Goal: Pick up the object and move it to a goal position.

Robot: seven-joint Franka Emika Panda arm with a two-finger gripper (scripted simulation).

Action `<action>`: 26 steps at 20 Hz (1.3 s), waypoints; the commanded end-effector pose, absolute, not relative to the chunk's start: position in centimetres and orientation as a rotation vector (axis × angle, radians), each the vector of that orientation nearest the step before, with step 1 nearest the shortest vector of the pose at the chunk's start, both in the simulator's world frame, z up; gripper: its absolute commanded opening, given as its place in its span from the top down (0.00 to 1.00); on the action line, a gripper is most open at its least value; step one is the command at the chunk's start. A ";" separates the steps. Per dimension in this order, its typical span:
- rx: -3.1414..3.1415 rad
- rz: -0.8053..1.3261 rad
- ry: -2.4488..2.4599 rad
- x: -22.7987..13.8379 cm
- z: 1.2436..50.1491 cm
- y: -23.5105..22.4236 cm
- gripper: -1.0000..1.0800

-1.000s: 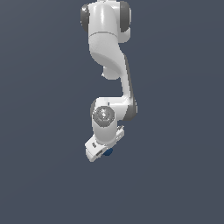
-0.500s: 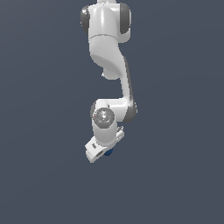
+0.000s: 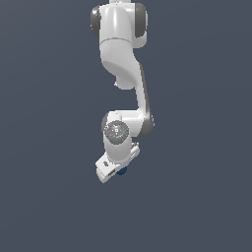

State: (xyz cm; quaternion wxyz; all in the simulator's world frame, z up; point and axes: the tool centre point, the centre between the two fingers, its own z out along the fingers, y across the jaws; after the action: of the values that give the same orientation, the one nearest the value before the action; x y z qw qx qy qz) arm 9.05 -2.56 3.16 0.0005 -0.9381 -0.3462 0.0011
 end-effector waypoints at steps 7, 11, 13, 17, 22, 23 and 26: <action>-2.947 0.001 -1.087 8.1 5.7 -3.5 1.00; -2.948 0.002 -1.088 7.2 8.1 -4.3 1.00; -2.948 0.002 -1.088 6.6 9.6 -4.9 1.00; -2.948 0.002 -1.088 5.2 13.2 -6.2 1.00; -2.948 0.002 -1.088 3.2 18.4 -8.0 1.00; -2.948 0.002 -1.088 2.8 19.5 -8.4 1.00; -2.947 0.001 -1.088 1.6 22.8 -9.5 1.00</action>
State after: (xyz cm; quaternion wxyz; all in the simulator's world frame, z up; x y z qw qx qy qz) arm 2.26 -8.96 21.06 0.0000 -0.9382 -0.3462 0.0008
